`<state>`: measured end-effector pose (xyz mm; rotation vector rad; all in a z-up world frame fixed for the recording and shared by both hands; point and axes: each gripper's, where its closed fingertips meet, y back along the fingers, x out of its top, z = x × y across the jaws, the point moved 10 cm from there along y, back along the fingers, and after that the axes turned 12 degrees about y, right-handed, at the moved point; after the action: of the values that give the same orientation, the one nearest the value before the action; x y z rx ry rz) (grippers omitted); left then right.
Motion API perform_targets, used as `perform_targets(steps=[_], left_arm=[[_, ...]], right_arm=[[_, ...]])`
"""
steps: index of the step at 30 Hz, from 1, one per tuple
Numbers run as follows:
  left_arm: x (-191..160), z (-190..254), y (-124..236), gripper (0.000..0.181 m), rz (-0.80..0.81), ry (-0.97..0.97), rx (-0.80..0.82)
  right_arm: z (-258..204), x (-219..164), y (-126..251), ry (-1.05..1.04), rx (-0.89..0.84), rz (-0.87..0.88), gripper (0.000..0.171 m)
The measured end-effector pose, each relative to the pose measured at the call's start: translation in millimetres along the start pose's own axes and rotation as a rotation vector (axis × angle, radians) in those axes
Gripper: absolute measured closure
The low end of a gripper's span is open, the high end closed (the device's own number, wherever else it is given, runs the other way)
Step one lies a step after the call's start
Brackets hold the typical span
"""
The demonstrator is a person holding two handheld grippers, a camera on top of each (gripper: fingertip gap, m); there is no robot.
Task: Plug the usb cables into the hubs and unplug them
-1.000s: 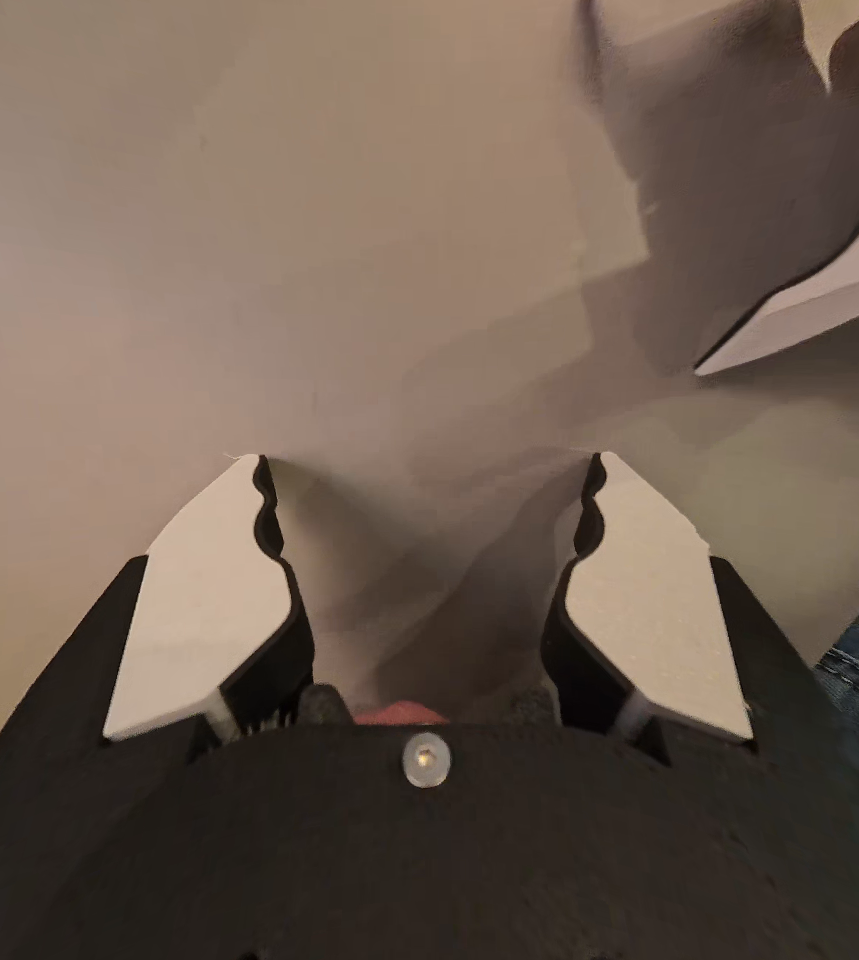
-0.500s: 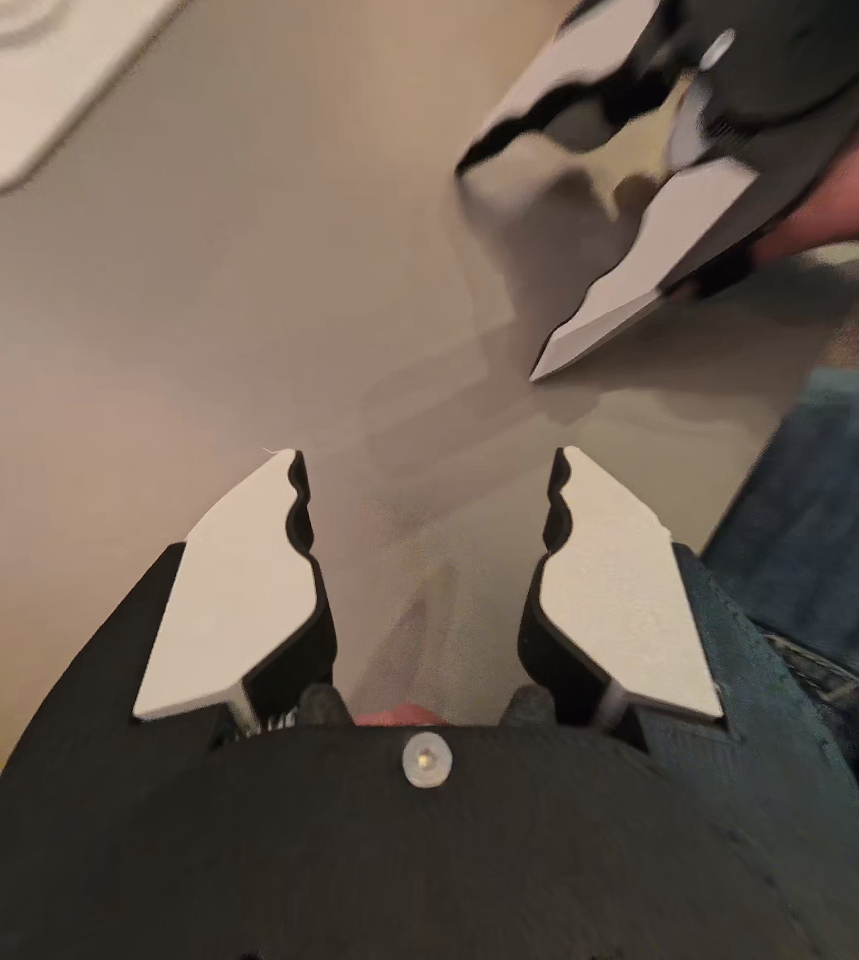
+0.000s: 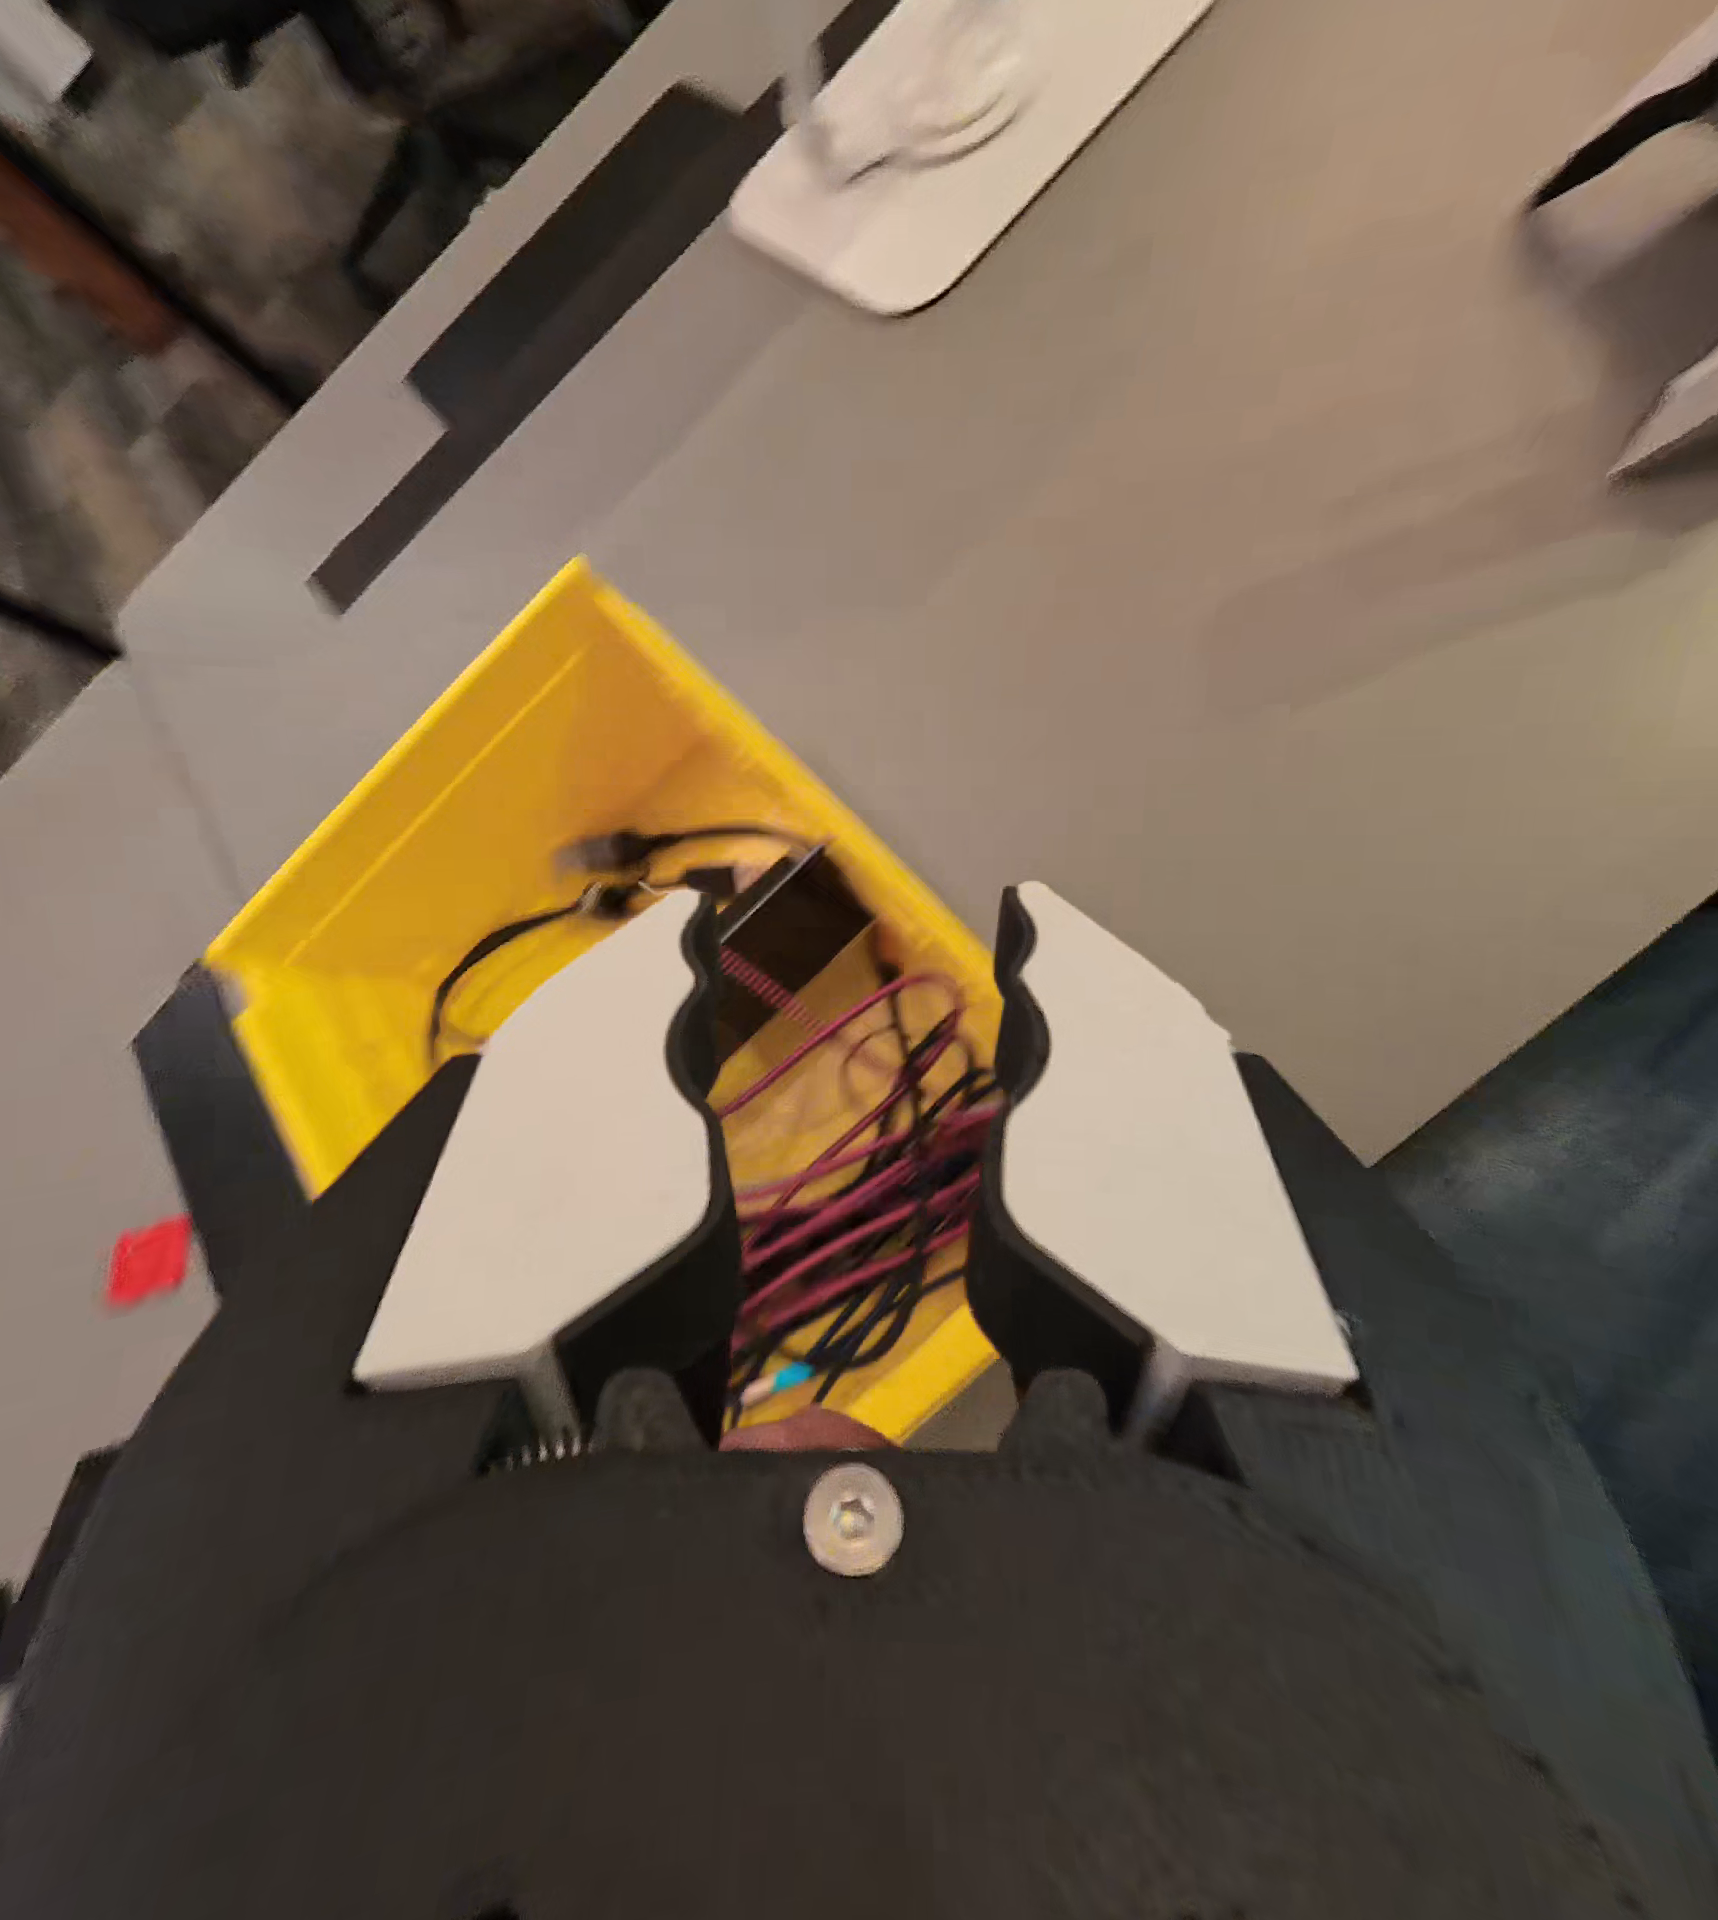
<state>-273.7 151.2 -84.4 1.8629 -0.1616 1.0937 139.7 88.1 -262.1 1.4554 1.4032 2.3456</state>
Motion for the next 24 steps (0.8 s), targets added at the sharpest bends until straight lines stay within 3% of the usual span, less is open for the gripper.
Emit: perform_targets(steps=[3, 6, 10, 15, 24], left_arm=[[-6.6, -38.2, 13.8, 0.133, -0.027, 0.015, 0.062], [-0.2, -68.7, 3.4, 0.132, -0.086, -0.019, 0.095], [5.4, -100.2, -44.4, 0.125, -0.278, -0.156, 0.096], [-6.3, -125.0, -102.7, 0.123, -0.578, -0.332, -0.015], [-30.0, -139.1, -152.4, 0.169, -0.842, -0.400, -0.218]], right_arm=[[0.0, -0.1, 0.1, 0.000, 0.000, 0.001, 0.049], [0.0, -0.2, 0.3, 0.000, -0.001, 0.001, 0.049], [0.0, -0.4, 0.6, -0.001, -0.002, 0.002, 0.050], [-0.1, -0.6, 1.0, -0.002, -0.003, 0.002, 0.050], [1.1, -1.0, 1.8, -0.007, -0.007, 0.006, 0.054]])
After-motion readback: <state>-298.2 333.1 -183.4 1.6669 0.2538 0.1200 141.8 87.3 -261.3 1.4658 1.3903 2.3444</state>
